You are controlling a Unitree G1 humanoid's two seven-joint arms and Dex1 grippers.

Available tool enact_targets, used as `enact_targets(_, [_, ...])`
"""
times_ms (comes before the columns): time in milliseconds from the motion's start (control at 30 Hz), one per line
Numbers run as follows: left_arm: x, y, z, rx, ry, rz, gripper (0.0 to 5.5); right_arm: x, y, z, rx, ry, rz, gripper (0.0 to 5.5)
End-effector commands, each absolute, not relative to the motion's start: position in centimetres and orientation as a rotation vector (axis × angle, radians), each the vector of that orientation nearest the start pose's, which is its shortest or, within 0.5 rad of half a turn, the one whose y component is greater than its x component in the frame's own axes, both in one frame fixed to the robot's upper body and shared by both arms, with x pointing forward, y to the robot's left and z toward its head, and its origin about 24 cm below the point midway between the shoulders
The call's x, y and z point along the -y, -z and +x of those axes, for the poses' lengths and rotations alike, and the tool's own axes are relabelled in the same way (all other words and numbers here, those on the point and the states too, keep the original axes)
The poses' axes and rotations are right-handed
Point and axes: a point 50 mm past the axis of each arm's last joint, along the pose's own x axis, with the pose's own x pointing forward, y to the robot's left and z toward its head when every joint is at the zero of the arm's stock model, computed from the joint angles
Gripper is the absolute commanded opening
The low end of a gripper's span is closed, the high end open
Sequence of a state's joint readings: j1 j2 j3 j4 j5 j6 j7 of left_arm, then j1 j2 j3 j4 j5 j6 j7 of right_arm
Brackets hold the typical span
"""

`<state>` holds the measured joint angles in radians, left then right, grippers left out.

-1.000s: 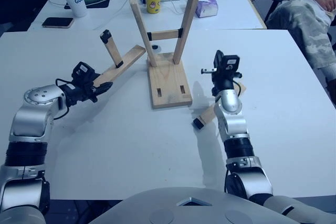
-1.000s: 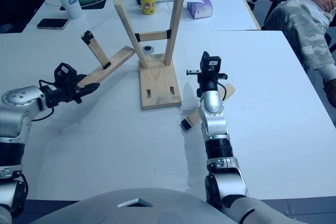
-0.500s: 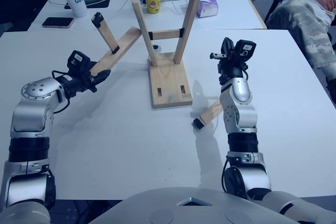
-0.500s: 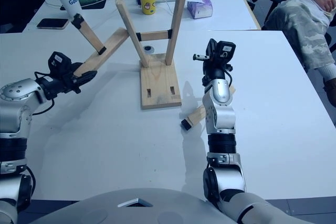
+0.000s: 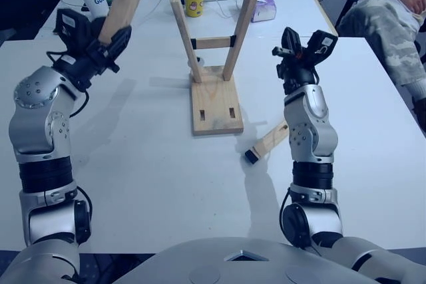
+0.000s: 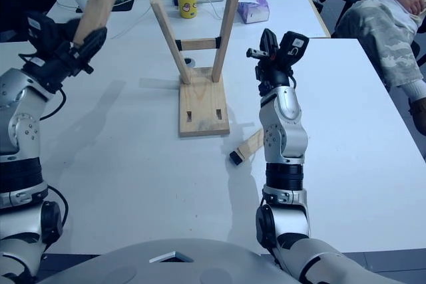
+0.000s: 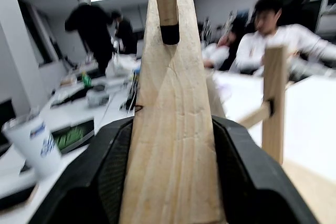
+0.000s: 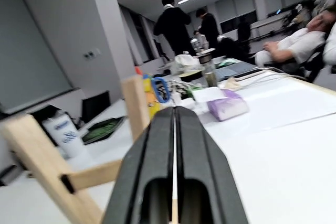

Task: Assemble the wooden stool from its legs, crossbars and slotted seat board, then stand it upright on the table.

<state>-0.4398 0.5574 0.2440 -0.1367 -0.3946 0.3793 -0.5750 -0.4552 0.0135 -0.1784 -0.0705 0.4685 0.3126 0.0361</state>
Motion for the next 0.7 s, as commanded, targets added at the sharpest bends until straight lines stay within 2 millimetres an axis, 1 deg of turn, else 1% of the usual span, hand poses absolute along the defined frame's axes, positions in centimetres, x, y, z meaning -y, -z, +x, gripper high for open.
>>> enact_targets(33, [-21.5,-23.4,29.0,0.367,0.565,0.174,2.06,12.6,-18.5,31.2,0.215,-0.410,0.746,0.26])
enact_targets(100, [-20.6,-23.8,28.7,0.380,0.622,0.161,2.06,12.1,-19.6,30.6,0.195,-0.509,0.939,0.53])
enact_targets(167, [-19.8,-23.6,28.6,0.368,0.679,0.143,2.06,11.8,-20.2,30.2,0.176,-0.576,1.034,0.81])
enact_targets(300, [-18.6,-22.2,28.5,0.310,0.765,0.169,2.06,11.3,-20.4,29.5,0.134,-0.656,1.110,1.52])
enact_targets(433, [-17.8,-21.4,28.3,0.288,0.815,0.207,2.06,10.7,-20.8,28.8,0.111,-0.729,1.161,2.15])
enact_targets(567, [-17.1,-20.7,28.3,0.271,0.861,0.256,2.06,10.7,-20.7,28.9,0.095,-0.715,1.174,2.70])
enact_targets(700, [-16.9,-20.4,28.3,0.267,0.881,0.294,2.06,10.9,-20.5,29.3,0.085,-0.681,1.194,3.24])
